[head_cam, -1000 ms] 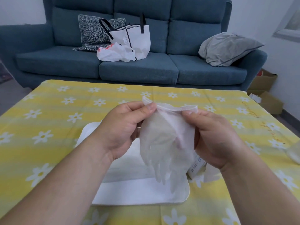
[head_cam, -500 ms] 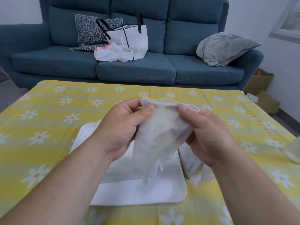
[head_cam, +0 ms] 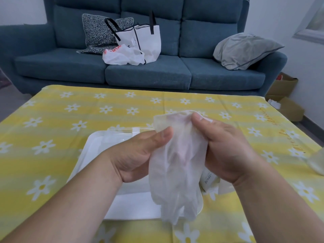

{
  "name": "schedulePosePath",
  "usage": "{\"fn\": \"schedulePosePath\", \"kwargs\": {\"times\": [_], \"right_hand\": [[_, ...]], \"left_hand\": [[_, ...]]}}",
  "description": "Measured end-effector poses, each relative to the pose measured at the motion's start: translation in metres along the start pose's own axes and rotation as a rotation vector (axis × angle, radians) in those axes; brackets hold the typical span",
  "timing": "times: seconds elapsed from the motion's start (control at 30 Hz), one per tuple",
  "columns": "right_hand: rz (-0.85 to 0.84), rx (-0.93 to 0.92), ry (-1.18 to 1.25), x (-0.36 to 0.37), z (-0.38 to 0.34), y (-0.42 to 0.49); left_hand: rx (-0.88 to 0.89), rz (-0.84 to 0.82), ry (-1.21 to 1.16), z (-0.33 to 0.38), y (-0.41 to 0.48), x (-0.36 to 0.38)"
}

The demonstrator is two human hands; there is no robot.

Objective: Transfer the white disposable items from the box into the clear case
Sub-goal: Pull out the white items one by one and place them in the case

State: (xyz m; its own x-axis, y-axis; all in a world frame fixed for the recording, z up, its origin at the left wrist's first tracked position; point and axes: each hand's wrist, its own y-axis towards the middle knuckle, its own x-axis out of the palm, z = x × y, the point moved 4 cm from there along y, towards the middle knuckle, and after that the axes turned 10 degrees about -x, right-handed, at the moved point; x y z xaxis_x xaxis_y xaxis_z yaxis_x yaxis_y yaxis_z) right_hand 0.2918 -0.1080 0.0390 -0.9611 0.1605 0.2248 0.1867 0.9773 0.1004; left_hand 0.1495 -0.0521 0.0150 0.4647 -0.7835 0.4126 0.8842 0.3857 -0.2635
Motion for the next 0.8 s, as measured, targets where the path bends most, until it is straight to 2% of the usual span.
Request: {"fn": "schedulePosePath", "kwargs": {"times": [0.03,0.2,0.3,0.37,0.4,0.47,0.6,0.7,0.8], "right_hand": [[-0.007,0.002,-0.026,-0.002,0.0,0.0],[-0.003,-0.042,-0.221,-0.013,-0.014,-0.002],[0.299,-0.058,-0.353,-0.053,-0.024,0.0],[0.481,-0.02,-0.593,-0.086,-0.023,0.0],[0.498,0.031,-0.745,-0.096,-0.018,0.0],[0.429,0.178,-0.966,-0.106,-0.005,0.001],[0.245,0.355,-1.133,-0.095,0.014,0.006],[0.148,0.423,-1.076,-0.088,0.029,0.013],[0.146,0.443,-1.049,-0.09,0.036,0.018]], "left_hand": [[-0.016,0.004,-0.005,-0.001,0.0,0.001],[-0.03,0.229,-0.029,-0.002,0.004,-0.004],[0.068,0.26,-0.087,0.008,0.004,-0.008],[0.128,0.276,-0.119,0.013,0.005,-0.015],[0.142,0.28,-0.138,0.014,0.007,-0.017],[0.15,0.273,-0.18,0.013,0.011,-0.018],[0.142,0.294,-0.233,0.012,0.016,-0.019],[0.137,0.299,-0.248,0.014,0.019,-0.021],[0.14,0.311,-0.263,0.017,0.021,-0.025]]}}
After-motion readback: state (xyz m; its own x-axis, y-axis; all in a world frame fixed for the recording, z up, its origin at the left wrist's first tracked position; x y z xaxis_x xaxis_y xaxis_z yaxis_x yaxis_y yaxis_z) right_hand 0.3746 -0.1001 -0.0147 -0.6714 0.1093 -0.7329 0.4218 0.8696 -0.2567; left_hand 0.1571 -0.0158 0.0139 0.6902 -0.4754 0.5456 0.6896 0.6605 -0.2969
